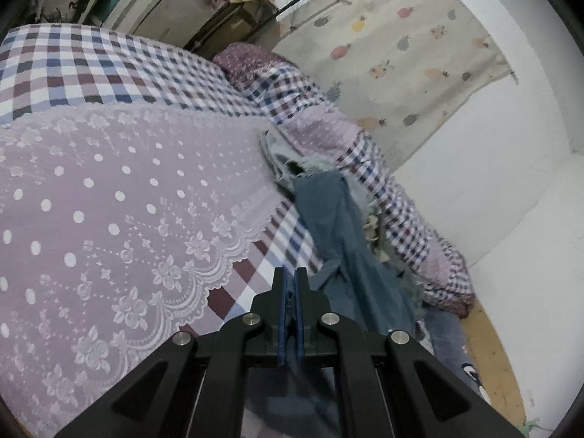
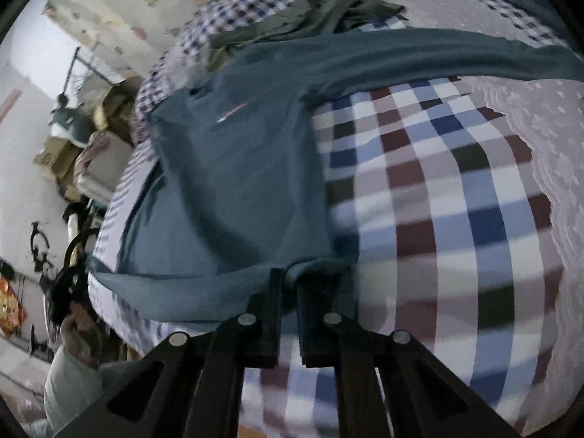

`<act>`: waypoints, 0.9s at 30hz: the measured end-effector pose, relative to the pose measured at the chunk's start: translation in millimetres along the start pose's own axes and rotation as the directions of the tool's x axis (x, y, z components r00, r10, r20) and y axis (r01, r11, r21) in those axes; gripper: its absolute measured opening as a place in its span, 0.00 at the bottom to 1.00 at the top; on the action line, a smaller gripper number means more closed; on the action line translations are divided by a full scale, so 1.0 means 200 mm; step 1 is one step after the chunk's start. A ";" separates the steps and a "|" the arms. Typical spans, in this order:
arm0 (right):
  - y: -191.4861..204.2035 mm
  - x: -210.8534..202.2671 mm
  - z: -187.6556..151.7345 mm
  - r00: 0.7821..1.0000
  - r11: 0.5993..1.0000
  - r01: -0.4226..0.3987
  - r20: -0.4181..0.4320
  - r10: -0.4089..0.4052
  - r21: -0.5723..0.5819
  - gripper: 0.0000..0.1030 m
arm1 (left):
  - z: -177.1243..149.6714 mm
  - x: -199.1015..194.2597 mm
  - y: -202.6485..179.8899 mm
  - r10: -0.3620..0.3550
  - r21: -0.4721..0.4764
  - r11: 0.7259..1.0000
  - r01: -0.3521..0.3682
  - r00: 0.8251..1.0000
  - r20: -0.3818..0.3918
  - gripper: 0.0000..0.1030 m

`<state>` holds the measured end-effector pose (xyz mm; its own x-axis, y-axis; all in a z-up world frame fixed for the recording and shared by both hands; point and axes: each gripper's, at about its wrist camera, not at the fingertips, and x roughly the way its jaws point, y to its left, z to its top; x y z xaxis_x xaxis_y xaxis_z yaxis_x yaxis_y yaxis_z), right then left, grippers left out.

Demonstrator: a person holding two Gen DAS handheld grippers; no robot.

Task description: Fold clothes

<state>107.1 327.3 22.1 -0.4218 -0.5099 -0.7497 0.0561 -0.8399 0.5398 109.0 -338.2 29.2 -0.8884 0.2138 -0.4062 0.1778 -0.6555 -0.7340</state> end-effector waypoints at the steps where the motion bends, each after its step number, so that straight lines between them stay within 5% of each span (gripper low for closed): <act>1: -0.01 0.04 0.02 1.000 1.000 0.002 -0.005 -0.002 0.021 0.09 | 0.00 0.01 0.00 0.005 0.003 1.000 -0.005 1.000 -0.005 0.03; 4: -0.09 0.07 0.06 0.999 0.990 -0.045 0.010 0.044 0.131 0.14 | -0.01 0.06 0.00 0.021 0.014 1.000 -0.021 1.000 -0.018 0.03; 8: -0.17 -0.01 0.02 0.987 0.957 -0.146 0.102 0.123 0.252 0.38 | -0.01 0.09 0.00 0.032 0.025 0.999 -0.031 0.999 -0.030 0.03; 13: -0.24 -0.14 -0.09 0.965 0.924 -0.239 0.176 0.193 0.297 0.42 | 0.00 0.11 0.00 0.032 0.018 0.999 -0.032 0.999 -0.031 0.03; 20: -0.10 -0.12 -0.09 0.976 0.959 -0.207 0.112 0.188 0.194 0.42 | -0.02 0.13 -0.02 0.037 0.030 0.999 -0.036 0.999 -0.036 0.03; 27: 0.00 0.00 -0.09 0.993 0.989 -0.103 0.062 0.097 0.102 0.42 | -0.02 0.13 -0.02 0.048 0.035 0.998 -0.047 0.998 -0.036 0.03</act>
<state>122.4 323.7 15.4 -0.4696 -0.5765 -0.6687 0.0065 -0.7596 0.6503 86.4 -327.8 19.8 -0.8631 0.2081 -0.4602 0.2043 -0.6895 -0.6949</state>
